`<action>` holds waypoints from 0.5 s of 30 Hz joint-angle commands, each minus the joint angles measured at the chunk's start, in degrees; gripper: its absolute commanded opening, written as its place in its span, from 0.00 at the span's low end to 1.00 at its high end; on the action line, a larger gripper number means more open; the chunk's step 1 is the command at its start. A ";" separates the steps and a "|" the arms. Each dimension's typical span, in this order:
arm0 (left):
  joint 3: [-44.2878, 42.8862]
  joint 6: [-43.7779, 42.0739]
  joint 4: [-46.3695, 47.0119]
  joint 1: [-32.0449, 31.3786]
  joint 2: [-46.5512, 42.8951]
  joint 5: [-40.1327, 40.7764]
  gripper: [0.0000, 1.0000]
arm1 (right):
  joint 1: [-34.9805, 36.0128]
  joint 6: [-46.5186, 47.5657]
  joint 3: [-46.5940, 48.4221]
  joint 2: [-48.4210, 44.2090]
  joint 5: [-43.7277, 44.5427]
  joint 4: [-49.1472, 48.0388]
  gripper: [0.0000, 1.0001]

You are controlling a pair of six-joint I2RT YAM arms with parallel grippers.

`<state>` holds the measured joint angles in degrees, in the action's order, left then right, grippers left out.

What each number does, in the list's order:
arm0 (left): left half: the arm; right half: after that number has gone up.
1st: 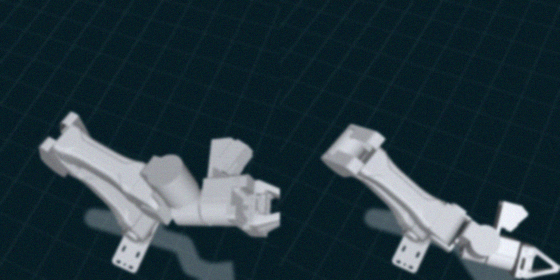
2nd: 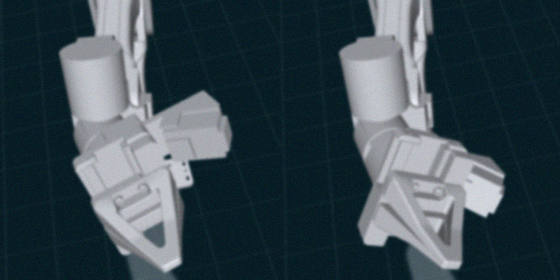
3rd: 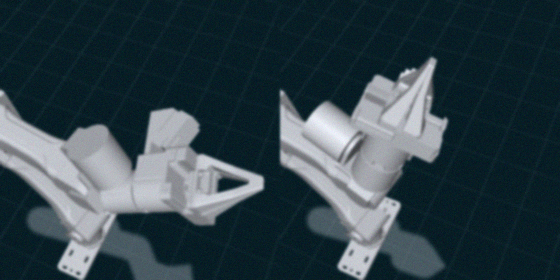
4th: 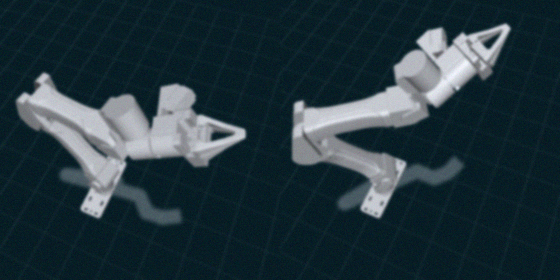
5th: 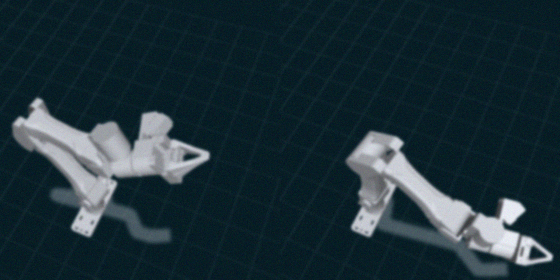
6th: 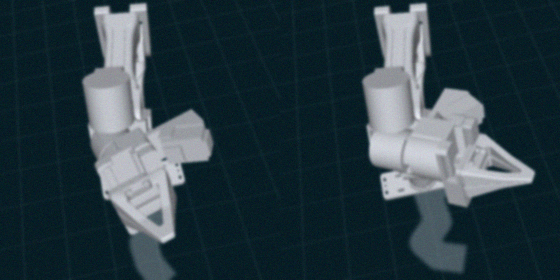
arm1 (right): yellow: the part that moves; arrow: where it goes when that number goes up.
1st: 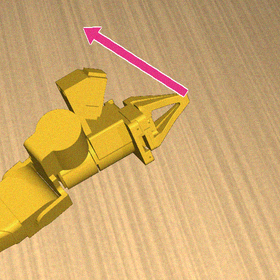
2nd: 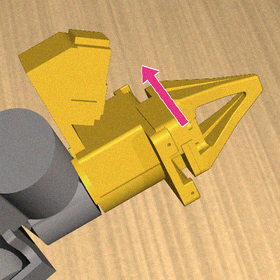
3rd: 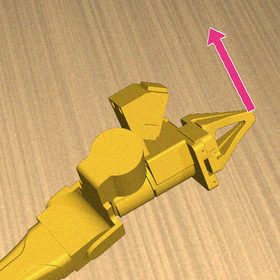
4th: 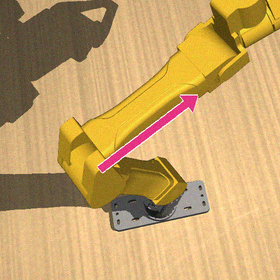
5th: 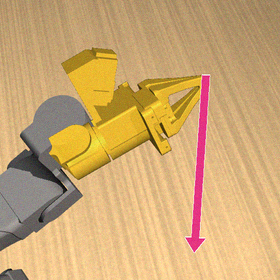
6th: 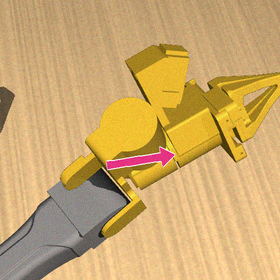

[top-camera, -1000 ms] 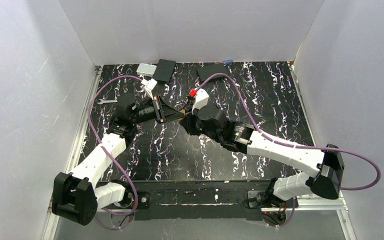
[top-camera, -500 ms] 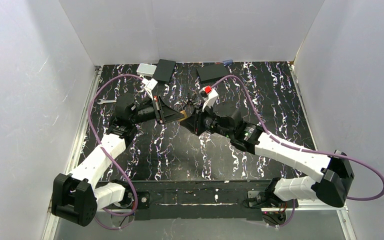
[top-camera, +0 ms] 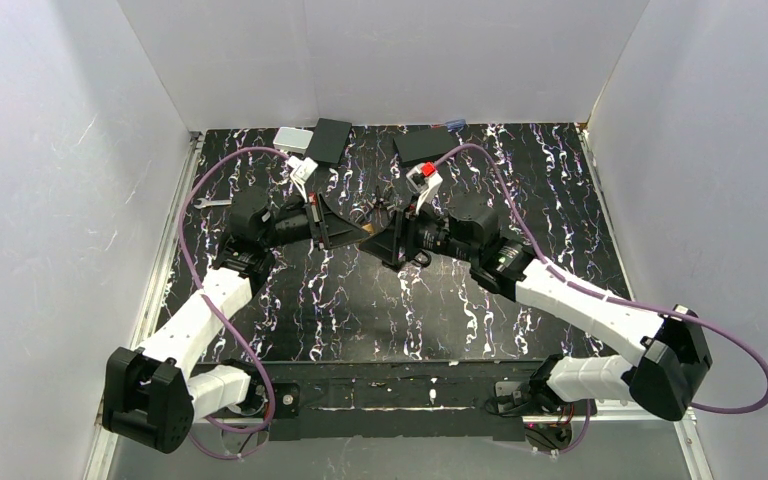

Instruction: Unlock with the key

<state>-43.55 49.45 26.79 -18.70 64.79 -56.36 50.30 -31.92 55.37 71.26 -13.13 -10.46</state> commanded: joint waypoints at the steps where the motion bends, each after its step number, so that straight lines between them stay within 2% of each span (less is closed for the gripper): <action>1: -0.31 -0.68 0.82 -0.56 -2.50 -3.76 0.00 | -0.90 3.74 2.46 -3.09 -3.52 -1.90 0.66; 10: -0.39 -0.18 1.18 -0.59 -2.67 -4.22 0.00 | -2.39 6.21 4.83 -1.33 -10.15 1.83 0.74; 15: -0.05 0.35 2.10 -0.58 -3.17 -4.37 0.00 | -2.62 5.34 5.47 0.06 -13.64 -0.46 0.64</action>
<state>-43.55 49.58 26.59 -18.98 64.47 -59.09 48.01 -26.92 57.63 70.63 -22.63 -8.32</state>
